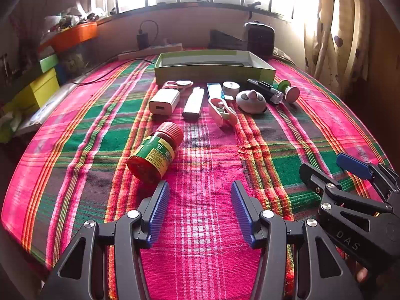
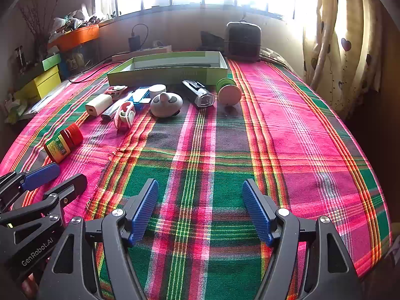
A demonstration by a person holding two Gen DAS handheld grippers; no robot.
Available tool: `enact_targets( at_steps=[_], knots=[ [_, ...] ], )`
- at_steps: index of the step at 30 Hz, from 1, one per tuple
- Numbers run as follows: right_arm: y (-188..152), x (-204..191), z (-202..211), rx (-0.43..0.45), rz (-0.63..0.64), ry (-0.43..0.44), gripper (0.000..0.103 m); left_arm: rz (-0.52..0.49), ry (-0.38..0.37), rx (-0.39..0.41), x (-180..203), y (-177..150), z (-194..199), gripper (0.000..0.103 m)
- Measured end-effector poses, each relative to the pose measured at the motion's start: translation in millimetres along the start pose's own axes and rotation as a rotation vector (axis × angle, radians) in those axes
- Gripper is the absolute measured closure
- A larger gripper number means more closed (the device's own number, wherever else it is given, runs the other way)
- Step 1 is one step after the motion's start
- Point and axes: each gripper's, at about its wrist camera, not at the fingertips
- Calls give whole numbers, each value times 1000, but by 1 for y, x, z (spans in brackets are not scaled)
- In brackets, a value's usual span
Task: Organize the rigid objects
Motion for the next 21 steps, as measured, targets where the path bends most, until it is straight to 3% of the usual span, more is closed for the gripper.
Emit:
enact_targets(
  at_steps=[21],
  knots=[
    [0, 0, 1, 1, -1, 0, 33, -47, -52, 1, -14, -15, 15, 53]
  ],
)
Point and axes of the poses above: each gripper's, at about its wrist camera, not at the fingertips, and z roughly against the way its jaws point, x to its right, y to its top, and after that the axes turned 5 degrees about -z, right-handed
